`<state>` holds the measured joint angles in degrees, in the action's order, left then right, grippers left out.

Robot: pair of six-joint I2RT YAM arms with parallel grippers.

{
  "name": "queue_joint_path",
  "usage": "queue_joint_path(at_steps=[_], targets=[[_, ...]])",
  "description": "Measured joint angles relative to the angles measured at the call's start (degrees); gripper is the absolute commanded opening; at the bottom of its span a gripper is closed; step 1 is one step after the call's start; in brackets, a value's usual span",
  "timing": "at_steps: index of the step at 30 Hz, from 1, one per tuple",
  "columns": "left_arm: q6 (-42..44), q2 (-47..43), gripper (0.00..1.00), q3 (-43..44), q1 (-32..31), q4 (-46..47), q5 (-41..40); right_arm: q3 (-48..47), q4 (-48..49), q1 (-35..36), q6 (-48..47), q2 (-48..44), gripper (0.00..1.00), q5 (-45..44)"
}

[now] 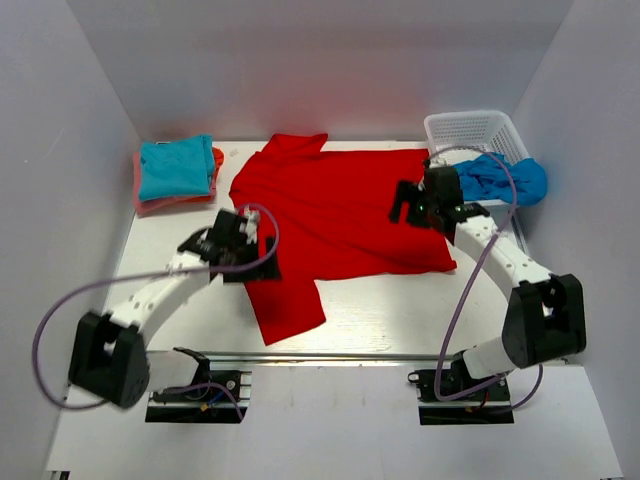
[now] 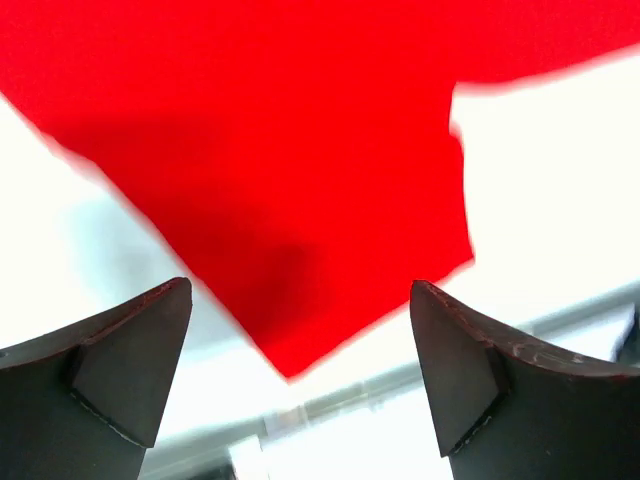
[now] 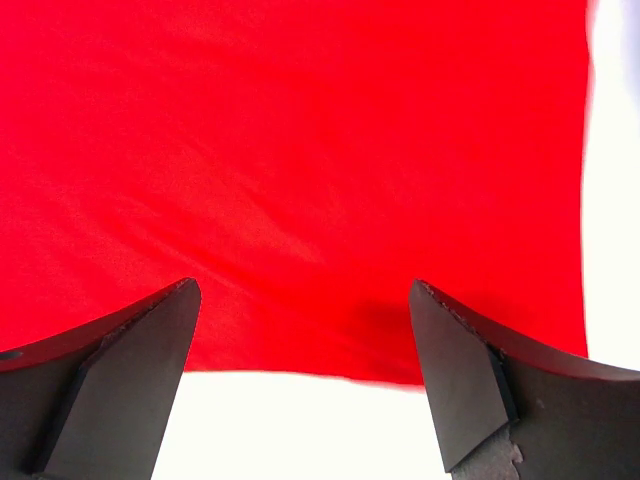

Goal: Fold and stack the t-shirts
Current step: Grap the side of the flattened tshirt closest away from the robot with both arms

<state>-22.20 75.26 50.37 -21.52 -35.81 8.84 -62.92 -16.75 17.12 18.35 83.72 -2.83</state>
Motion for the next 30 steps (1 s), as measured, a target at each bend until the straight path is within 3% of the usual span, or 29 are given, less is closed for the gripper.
queue_joint_path(at_steps=[5,10,15,18,21,22,24,28,30], targets=[[-6.03,-10.80,1.00,-10.67,-5.42,-5.51,3.43,8.00,-1.27,-0.48,4.74,-4.22,0.90,-4.35],[-10.01,-11.15,1.00,-16.63,-11.02,-7.28,4.81,10.34,-1.25,-0.55,8.26,-8.68,0.90,-7.19],[-11.85,-8.00,0.97,-17.27,-15.41,-4.57,4.68,11.63,-1.51,-0.79,10.56,-10.14,0.90,-10.49],[-13.00,-4.28,0.87,-16.74,-17.62,-2.58,4.70,12.35,-2.40,-1.18,11.34,-10.14,0.90,-11.74],[-13.88,-2.43,0.72,-15.89,-19.17,-1.05,3.65,13.05,-3.32,-1.84,11.61,-10.14,0.90,-12.44],[-14.03,-1.84,0.62,-15.63,-19.65,-1.01,3.06,13.20,-3.76,-2.08,11.69,-10.14,0.90,-12.70],[-14.73,-1.16,0.54,-15.37,-20.44,-1.07,1.25,13.35,-4.48,-2.56,11.82,-10.16,0.90,-13.53],[-15.32,0.57,0.00,-14.86,-21.62,-1.07,-1.14,15.10,-5.73,-3.48,12.20,-11.13,0.90,-14.58],[-15.50,1.44,0.00,-14.21,-22.16,-1.55,-1.64,16.39,-6.86,-4.04,12.41,-11.67,0.90,-15.10]])
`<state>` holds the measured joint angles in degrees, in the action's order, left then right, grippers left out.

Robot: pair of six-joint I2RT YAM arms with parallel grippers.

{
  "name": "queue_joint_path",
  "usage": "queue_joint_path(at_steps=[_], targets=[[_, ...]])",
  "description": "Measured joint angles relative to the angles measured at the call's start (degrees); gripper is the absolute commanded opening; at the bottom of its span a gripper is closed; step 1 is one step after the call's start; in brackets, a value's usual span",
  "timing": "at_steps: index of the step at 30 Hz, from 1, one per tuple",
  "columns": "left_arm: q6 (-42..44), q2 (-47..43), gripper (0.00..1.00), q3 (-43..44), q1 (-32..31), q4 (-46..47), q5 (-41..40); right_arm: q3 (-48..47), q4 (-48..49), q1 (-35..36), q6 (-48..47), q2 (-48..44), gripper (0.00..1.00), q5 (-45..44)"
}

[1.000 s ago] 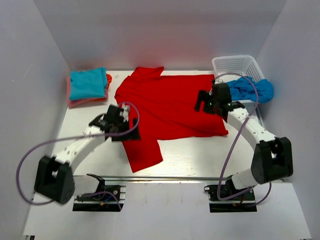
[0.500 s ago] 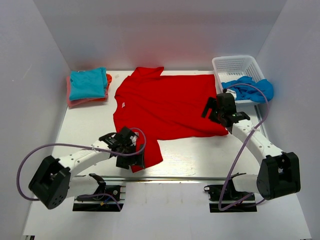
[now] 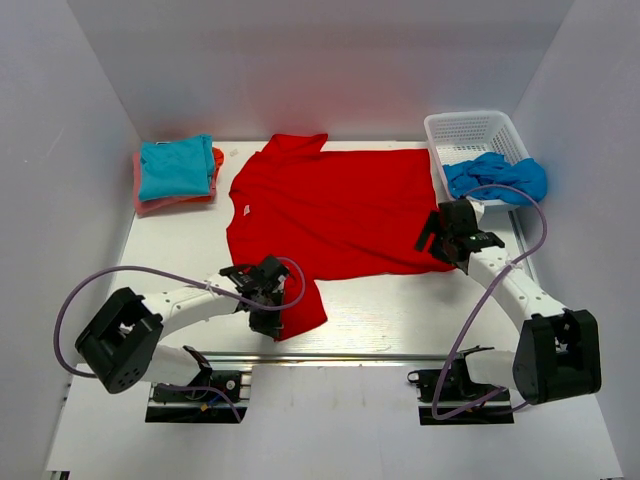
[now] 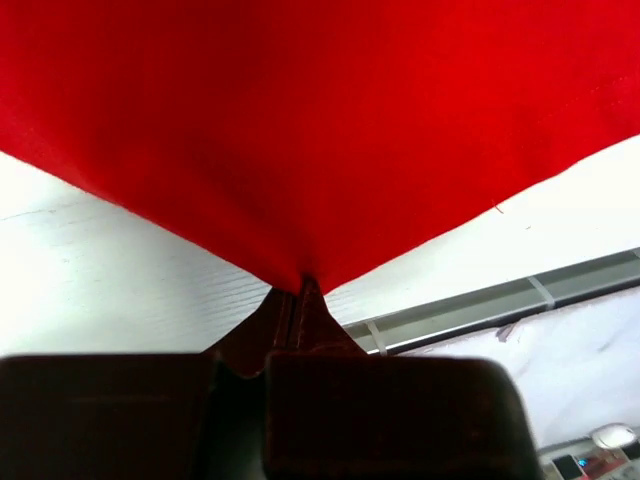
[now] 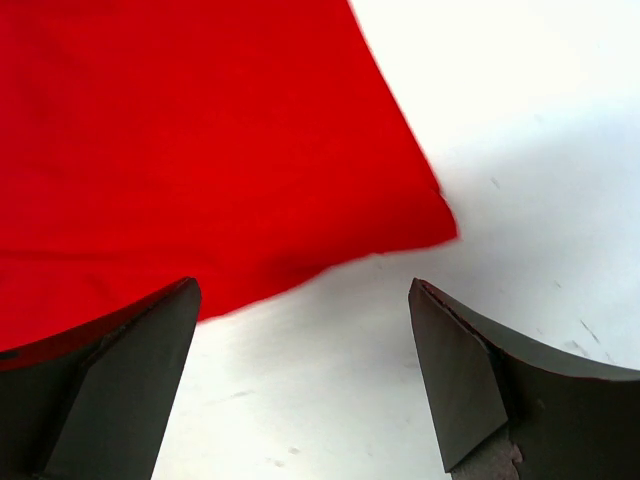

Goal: Fold and stack the t-shirts
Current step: Grap the side of the flattened tshirt closest away from the robot with both arms

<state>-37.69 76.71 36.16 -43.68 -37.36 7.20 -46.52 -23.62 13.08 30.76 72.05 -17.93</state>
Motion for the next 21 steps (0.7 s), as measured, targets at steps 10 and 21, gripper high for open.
queue_joint_path(at_steps=[10,21], targets=[[1.31,-4.22,0.00,5.75,-0.70,-10.86,-3.65,7.32,-6.36,-0.66,-3.26,-4.42,0.88,5.20],[3.87,-6.43,0.00,9.97,-0.70,-21.77,-3.82,10.93,-7.02,-0.66,-2.25,-6.08,0.87,3.54]])
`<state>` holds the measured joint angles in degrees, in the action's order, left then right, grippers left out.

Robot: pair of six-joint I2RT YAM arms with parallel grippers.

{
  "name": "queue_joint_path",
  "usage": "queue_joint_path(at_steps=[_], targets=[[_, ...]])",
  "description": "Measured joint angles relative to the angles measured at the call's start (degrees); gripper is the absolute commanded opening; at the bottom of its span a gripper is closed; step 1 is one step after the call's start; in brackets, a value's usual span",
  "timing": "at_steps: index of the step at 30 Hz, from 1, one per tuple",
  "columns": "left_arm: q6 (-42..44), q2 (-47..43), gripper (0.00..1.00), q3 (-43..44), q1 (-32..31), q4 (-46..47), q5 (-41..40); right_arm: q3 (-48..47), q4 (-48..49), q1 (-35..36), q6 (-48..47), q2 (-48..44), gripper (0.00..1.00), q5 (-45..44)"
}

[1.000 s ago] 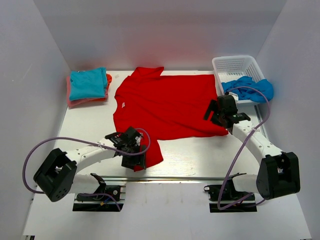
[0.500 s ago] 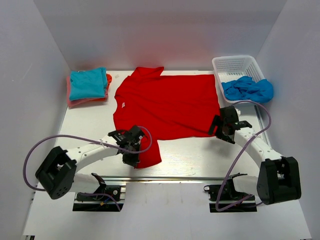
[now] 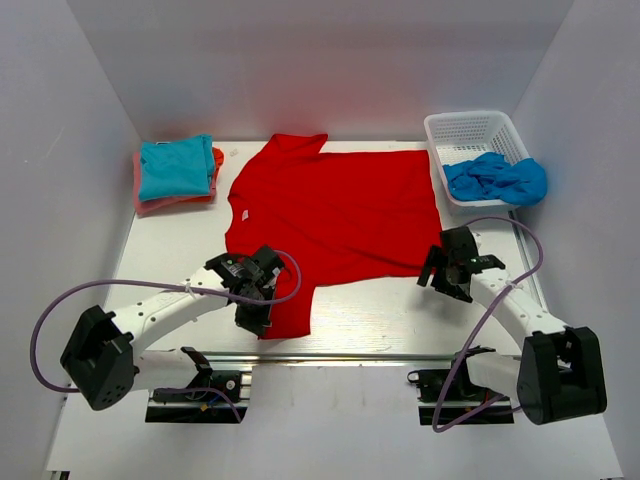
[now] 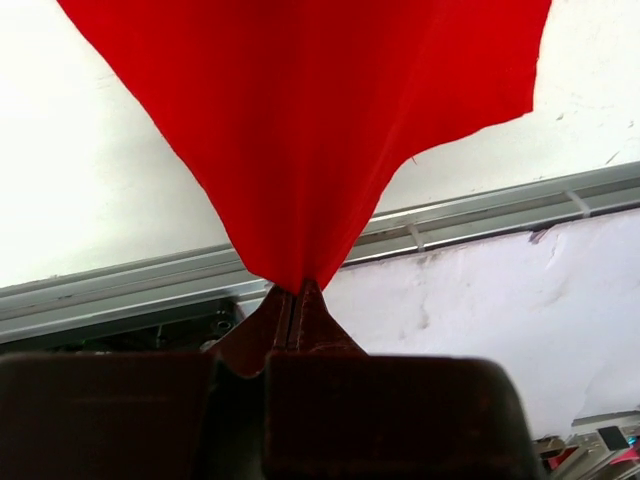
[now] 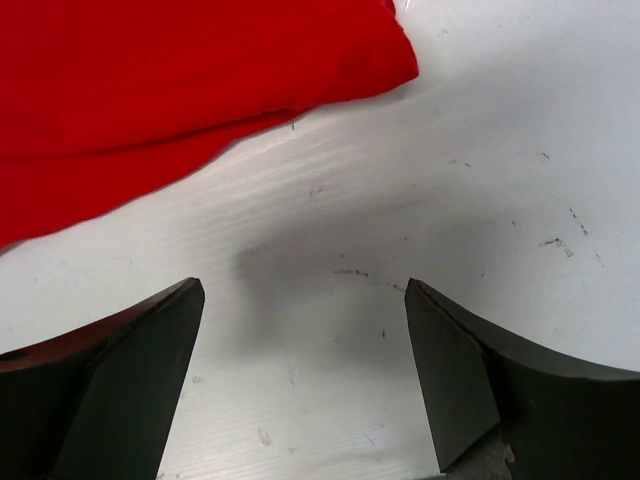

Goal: Fold and stack the t-shirts
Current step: Grap the side of the flattened tshirt closest away from the robot with both arms

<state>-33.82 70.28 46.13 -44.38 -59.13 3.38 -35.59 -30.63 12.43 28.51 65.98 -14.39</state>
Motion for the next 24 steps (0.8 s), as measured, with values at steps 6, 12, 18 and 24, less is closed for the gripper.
queue_joint_path(at_steps=[6,12,18,24], targets=[[1.16,0.68,0.00,0.50,0.00,-0.81,-0.09,1.42,5.07,-0.04,2.29,2.93,0.87,-2.56],[1.66,0.66,0.00,0.50,0.00,-0.87,-0.74,0.26,7.32,-0.07,4.96,9.29,0.84,-5.44],[1.88,0.66,0.00,0.50,0.00,-0.81,-1.07,0.09,9.60,-0.09,7.08,9.90,0.84,-5.75],[1.88,0.72,0.00,0.50,0.37,-0.72,-1.07,-1.49,11.39,-0.42,7.58,10.62,0.81,-5.33]])
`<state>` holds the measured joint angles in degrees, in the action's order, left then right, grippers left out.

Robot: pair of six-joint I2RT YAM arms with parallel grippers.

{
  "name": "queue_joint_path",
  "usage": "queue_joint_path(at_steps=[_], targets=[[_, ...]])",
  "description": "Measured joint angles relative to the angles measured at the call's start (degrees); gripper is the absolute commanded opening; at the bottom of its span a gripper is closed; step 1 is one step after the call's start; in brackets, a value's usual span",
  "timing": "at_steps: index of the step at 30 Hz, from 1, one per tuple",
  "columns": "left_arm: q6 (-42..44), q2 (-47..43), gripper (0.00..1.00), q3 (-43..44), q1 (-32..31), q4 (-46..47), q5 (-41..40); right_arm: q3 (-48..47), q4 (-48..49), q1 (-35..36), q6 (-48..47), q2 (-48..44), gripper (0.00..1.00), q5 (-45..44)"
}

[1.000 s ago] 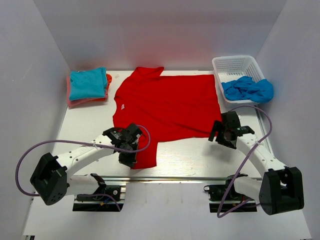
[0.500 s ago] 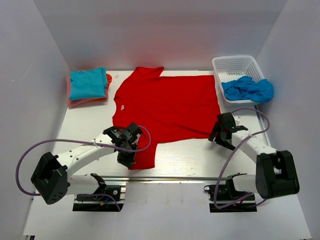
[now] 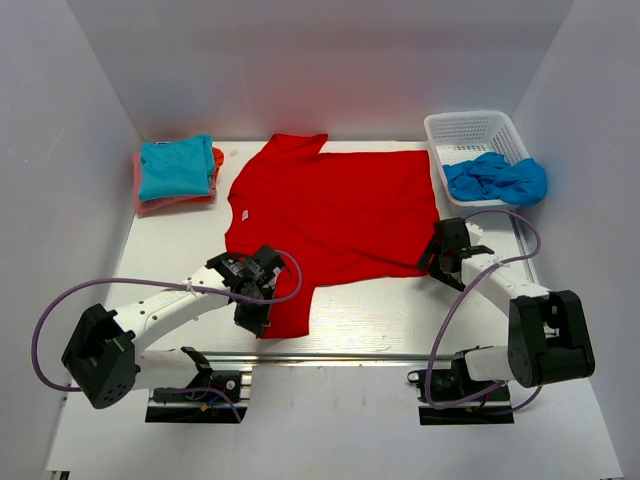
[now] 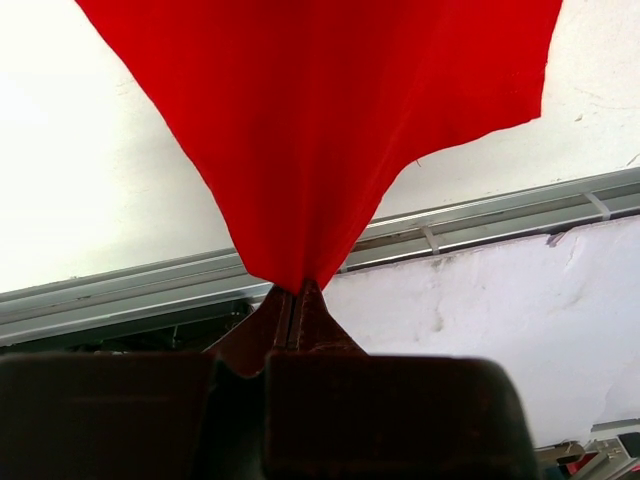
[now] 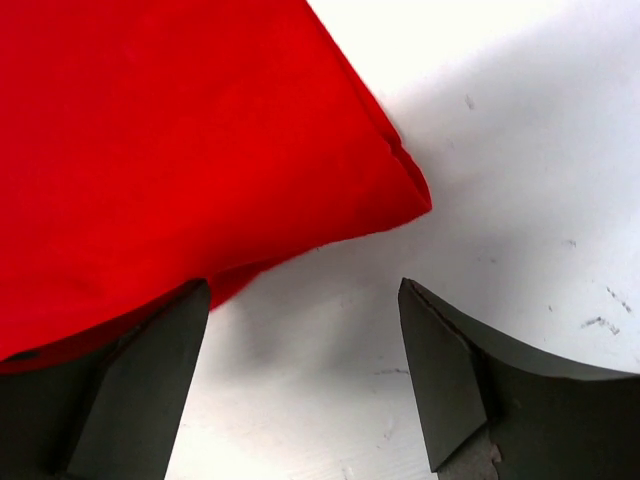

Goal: Fold and stack the t-shirts
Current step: Grap the side of the flattened tshirt closest away from the robot with both arms

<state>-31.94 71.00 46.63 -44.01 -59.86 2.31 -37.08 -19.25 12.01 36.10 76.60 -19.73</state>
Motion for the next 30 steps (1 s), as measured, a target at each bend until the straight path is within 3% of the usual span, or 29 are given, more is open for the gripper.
queue_joint_path(at_steps=[3,9,12,13,14,15,30], targets=[[0.02,0.09,0.00,0.00,0.09,0.13,-0.02,-1.07,0.59,-0.33,0.00,1.25,0.78,-0.09],[0.02,1.11,0.00,0.24,0.31,0.04,-0.39,-2.25,1.55,-1.29,-0.22,5.20,0.56,-0.17],[0.02,1.31,0.00,1.07,0.33,-0.24,-0.90,-2.34,1.46,-1.60,-0.35,5.42,0.38,-0.24],[0.02,1.31,0.00,1.33,0.33,-0.15,-1.01,-2.34,1.42,-1.75,-0.48,5.42,0.15,-0.02],[0.02,1.31,0.00,1.55,0.33,-0.20,-1.11,-2.32,1.38,-1.84,-0.31,5.25,0.04,0.59],[0.02,1.31,0.00,1.66,0.35,-0.22,-1.20,-2.32,1.20,-1.86,-0.70,5.01,0.00,1.40],[2.91,1.29,0.00,2.95,0.35,-5.20,2.99,1.79,-18.71,-1.42,-6.91,-7.56,0.00,15.80]])
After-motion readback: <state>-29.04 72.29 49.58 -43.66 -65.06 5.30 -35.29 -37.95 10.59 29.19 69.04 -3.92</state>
